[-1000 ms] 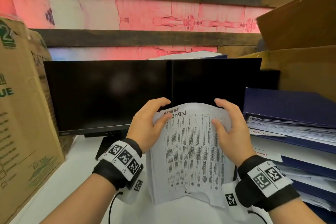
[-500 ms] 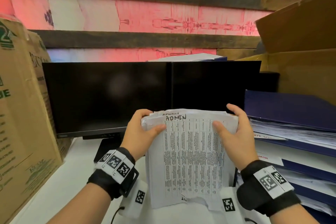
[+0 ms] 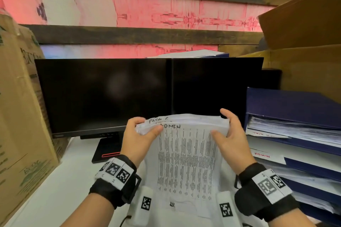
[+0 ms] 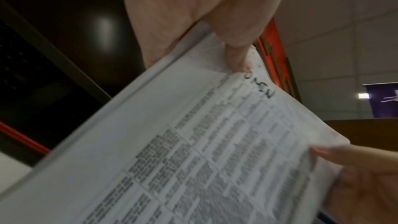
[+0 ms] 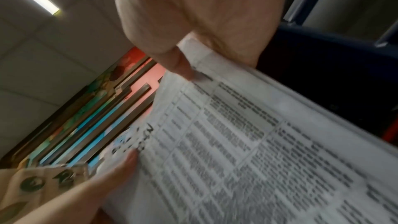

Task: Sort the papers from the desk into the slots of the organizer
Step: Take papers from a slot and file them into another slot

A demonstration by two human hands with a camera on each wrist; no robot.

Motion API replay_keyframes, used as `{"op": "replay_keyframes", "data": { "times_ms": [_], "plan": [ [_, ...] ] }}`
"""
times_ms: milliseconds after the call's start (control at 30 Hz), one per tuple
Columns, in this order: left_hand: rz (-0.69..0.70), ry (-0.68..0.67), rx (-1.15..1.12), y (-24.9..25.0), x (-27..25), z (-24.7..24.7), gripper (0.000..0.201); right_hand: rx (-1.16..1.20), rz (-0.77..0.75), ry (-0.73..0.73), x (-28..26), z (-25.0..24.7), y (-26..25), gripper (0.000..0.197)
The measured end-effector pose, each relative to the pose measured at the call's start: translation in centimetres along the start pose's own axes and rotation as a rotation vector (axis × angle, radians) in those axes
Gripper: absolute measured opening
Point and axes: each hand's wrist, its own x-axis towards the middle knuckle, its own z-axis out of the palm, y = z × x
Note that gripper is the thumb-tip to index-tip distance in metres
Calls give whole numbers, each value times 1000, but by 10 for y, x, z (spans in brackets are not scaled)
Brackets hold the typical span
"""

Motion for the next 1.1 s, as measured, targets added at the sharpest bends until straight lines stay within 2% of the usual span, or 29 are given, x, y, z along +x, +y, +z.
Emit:
{"op": "replay_keyframes", "data": {
  "times_ms": [100,200,300,333,400,467,533,600,667,733,800,933,1000,1033,1100],
  "plan": [
    [119,71,95,6,-5,8,11,-90,-101,60,-6,16,-10,35],
    [240,150,102,29,-4,14,7,-80,-234,99,-3,29,-29,34],
    [313,176,37,44,-6,19,13,-97,-331,110,1,35,-41,43],
    [313,177,24,45,-7,18,18,-48,-323,114,3,32,-39,47],
    [244,174,1,36,-5,9,32,131,-189,78,10,22,-27,54],
    [56,116,-25,19,-3,-2,50,208,-12,25,13,12,-8,55],
    [-86,-21,6,2,-3,-6,56,136,101,-84,10,11,5,54],
    [-65,-70,24,-6,-4,-5,51,96,109,-129,7,16,12,53],
    [-65,-27,1,-6,-3,-5,50,163,99,-32,8,17,18,49],
    [-55,-42,28,-6,-1,-5,49,165,78,48,10,17,20,41],
    [0,-64,123,-4,-4,0,37,44,34,28,9,24,16,32],
    [159,-61,180,5,-15,14,15,-107,-128,-8,1,43,-6,36],
    [168,-2,112,7,-15,9,20,-63,-147,105,2,39,-5,31],
    [146,24,83,4,-14,4,25,-24,-113,153,3,33,-2,33],
    [69,15,73,-3,-15,-3,33,14,1,151,-1,25,7,38]
  ]
}}
